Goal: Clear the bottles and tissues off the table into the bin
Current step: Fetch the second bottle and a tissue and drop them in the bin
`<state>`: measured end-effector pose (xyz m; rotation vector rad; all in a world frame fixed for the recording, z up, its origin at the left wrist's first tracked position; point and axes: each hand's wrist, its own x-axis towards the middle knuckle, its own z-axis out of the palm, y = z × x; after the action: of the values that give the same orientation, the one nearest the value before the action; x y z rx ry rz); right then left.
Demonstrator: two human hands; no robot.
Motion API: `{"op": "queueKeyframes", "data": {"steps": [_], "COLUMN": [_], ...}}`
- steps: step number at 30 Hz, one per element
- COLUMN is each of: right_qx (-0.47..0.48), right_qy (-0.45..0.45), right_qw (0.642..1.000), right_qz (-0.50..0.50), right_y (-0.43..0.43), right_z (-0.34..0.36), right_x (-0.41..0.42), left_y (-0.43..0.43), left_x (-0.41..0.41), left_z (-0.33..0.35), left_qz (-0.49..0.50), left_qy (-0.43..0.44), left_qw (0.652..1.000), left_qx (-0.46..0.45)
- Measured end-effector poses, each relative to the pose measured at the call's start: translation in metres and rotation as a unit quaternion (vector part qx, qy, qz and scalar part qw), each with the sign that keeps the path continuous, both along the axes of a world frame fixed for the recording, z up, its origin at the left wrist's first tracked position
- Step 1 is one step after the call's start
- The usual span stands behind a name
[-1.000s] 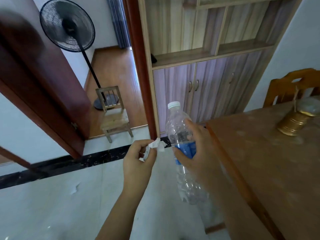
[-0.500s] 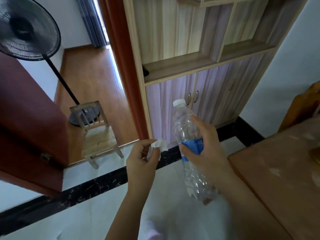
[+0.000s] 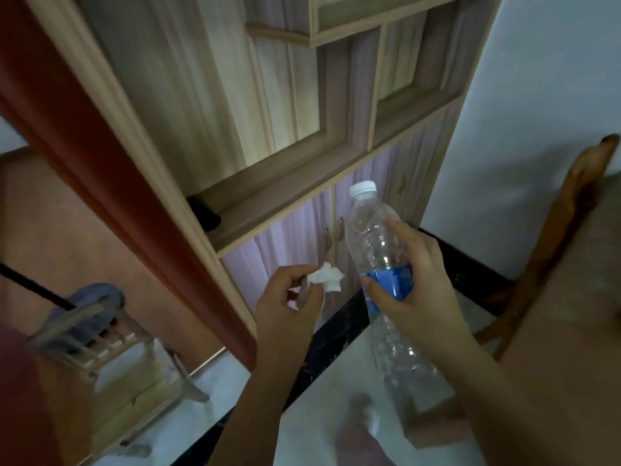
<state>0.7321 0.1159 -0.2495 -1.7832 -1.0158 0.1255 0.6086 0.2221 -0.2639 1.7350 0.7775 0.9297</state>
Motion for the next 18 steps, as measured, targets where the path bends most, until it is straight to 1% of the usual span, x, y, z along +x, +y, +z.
{"op": "queueKeyframes", "data": {"steps": [6,11,14,18], "right_qx": [0.006,0.012,0.001,-0.037], "right_qy": [0.012,-0.01,-0.007,-0.036], "right_qw": [0.998,0.992,0.986,0.97], "right_qz": [-0.069,-0.126,-0.168,-0.239], "right_y": [0.042,0.056,0.056,0.05], "right_z": [0.003,0.014,0.013,0.008], "right_x": [0.098,0.176,0.21,0.253], "left_y": [0.053,0.084,0.088,0.093], "left_x": [0.113,0.206,0.254,0.321], "left_z": [0.004,0.013,0.011,0.005], "left_qz": [-0.088,-0.151,-0.177,-0.236], "left_qy": [0.008,-0.014,-0.021,-0.033], "left_qw": [0.996,0.988,0.984,0.971], "left_qx": [0.01,0.01,-0.005,-0.015]}}
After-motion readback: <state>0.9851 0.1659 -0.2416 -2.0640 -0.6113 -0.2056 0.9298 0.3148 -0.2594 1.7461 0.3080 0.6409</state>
